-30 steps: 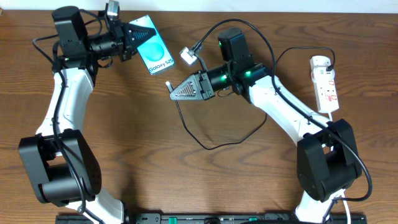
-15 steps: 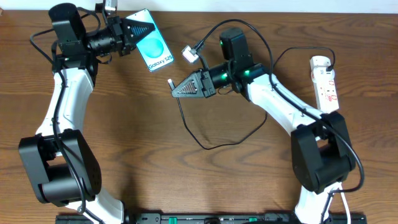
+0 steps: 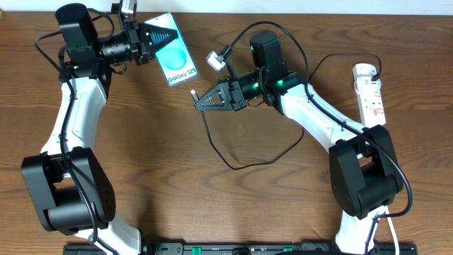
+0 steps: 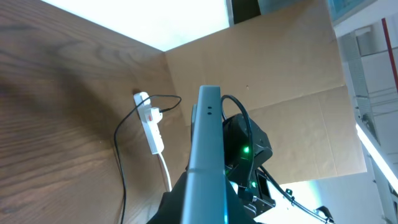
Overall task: Plug charger to phone and switch on socket
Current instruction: 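Align the connector with the phone's bottom port using the right gripper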
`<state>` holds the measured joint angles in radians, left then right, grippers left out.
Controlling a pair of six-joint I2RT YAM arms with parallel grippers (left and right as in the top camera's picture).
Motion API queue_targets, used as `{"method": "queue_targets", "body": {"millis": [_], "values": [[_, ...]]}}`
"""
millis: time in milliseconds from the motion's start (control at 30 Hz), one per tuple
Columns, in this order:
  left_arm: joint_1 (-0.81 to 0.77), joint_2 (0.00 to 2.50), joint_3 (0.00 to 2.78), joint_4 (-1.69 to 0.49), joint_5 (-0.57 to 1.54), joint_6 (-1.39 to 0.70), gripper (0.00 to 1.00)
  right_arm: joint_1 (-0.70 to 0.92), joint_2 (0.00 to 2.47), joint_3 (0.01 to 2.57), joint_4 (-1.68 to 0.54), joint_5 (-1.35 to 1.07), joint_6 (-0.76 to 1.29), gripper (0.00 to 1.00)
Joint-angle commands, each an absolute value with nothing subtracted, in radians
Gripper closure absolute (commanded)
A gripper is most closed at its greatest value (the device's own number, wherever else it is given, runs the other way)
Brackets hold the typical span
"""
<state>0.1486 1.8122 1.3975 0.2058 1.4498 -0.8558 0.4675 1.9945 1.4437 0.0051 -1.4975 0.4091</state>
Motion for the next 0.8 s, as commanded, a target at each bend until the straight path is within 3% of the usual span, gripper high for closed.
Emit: {"method": "queue_targets", "body": {"millis": [0,767], "values": [[0.129,1.805,1.408,0.212,1.482,-0.819,0.93,0.459,1.998,1.452,0.012,-1.525,0.396,0.99],[0.103,1.805,1.408,0.212,1.47,-0.817,0.92,0.45,1.998,1.452,0.105,-1.518,0.472,0.99]]}}
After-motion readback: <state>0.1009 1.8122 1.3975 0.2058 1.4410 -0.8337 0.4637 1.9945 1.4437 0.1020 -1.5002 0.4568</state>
